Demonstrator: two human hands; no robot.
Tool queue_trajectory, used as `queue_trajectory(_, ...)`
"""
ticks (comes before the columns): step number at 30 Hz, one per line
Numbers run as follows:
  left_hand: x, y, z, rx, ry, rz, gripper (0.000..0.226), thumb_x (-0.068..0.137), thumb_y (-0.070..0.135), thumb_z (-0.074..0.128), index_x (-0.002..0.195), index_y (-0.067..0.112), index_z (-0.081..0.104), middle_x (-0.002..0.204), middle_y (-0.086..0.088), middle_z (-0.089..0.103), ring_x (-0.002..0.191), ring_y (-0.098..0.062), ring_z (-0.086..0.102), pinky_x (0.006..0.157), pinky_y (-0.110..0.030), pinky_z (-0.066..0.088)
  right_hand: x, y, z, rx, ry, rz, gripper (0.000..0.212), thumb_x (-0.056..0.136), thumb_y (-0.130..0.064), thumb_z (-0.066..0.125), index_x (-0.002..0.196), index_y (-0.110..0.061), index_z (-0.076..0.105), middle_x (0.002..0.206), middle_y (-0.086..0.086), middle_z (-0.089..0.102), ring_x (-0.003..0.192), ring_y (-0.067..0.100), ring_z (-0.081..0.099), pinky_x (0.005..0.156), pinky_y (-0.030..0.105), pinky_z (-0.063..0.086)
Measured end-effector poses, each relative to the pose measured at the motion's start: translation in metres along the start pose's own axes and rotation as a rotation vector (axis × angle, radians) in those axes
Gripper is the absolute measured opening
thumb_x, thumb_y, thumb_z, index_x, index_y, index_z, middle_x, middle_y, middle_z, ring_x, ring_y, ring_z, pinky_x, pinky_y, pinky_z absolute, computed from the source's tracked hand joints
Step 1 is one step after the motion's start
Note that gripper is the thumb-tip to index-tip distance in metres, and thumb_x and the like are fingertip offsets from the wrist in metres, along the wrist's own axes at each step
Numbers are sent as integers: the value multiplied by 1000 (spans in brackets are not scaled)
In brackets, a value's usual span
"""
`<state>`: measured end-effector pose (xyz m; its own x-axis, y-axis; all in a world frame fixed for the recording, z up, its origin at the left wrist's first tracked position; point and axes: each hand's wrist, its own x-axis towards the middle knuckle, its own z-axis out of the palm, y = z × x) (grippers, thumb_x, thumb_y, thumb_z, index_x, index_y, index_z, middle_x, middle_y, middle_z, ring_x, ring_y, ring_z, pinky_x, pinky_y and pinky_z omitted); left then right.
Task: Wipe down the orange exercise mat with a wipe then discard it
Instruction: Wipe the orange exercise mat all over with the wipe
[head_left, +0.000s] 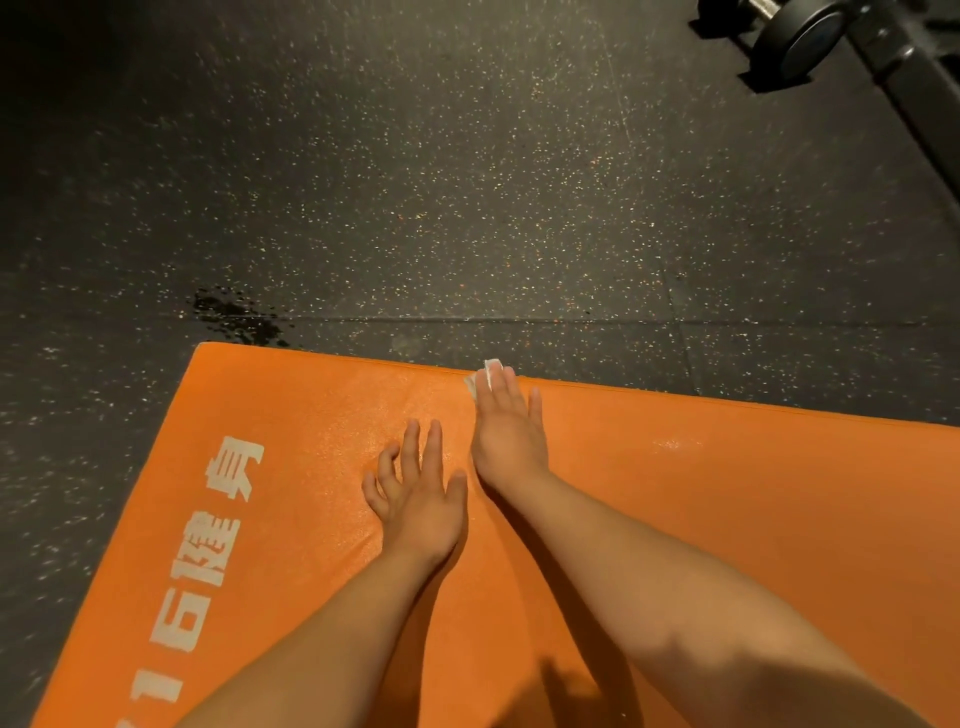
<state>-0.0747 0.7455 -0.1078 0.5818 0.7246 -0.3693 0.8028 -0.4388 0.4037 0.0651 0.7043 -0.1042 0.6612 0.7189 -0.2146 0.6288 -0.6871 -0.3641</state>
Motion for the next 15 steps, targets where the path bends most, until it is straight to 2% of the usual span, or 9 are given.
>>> queue_trajectory(3, 0, -3, 0, -66, 28, 7, 67, 102, 47, 34, 158, 41, -3, 165, 19, -12, 148, -10, -11, 119, -45, -11, -16, -15, 11, 22, -67, -199, 77, 96, -9, 46, 163, -28, 11, 170, -6, -10, 154, 11, -16, 121, 43, -17)
queue_trajectory(6, -1, -6, -6, -229, 28, 10, 75, 99, 34, 47, 158, 40, 1, 165, 22, -3, 144, 0, -7, 119, -40, -12, -28, -5, 10, -41, -130, -381, 71, 101, -16, 44, 163, -29, 11, 170, -9, -5, 155, 10, -13, 122, 46, -15)
queue_trajectory(9, -4, -11, -7, -204, 28, 74, 89, 89, 31, 55, 160, 35, 1, 166, 19, -4, 146, -5, -8, 117, -38, -13, -28, 13, 3, -62, -73, -281, 76, 99, -8, 44, 161, -35, 9, 170, -11, -5, 156, 12, -11, 124, 48, -11)
queue_trajectory(11, -7, -15, -4, -141, 59, 131, 90, 84, 37, 50, 161, 29, 3, 167, 15, -4, 148, -11, -6, 117, -39, -11, -34, 16, 2, -26, -31, -163, 78, 98, -6, 44, 161, -34, 7, 170, -9, -7, 156, 14, -11, 124, 49, -8)
queue_trajectory(13, -11, -18, 1, -111, 101, 170, 85, 88, 38, 49, 161, 24, 7, 168, 9, 1, 150, -16, -3, 119, -42, -8, -49, 10, 7, 3, -42, -173, 76, 99, -10, 45, 161, -33, 8, 170, -6, -6, 156, 16, -11, 124, 49, -7)
queue_trajectory(15, -19, -20, 4, -154, 142, 163, 75, 96, 31, 51, 161, 19, 14, 168, 1, 7, 152, -21, 2, 122, -43, -3, -71, 2, 18, 20, -84, -275, 70, 101, -15, 41, 161, -32, 11, 170, -6, -4, 156, 14, -10, 125, 49, -7)
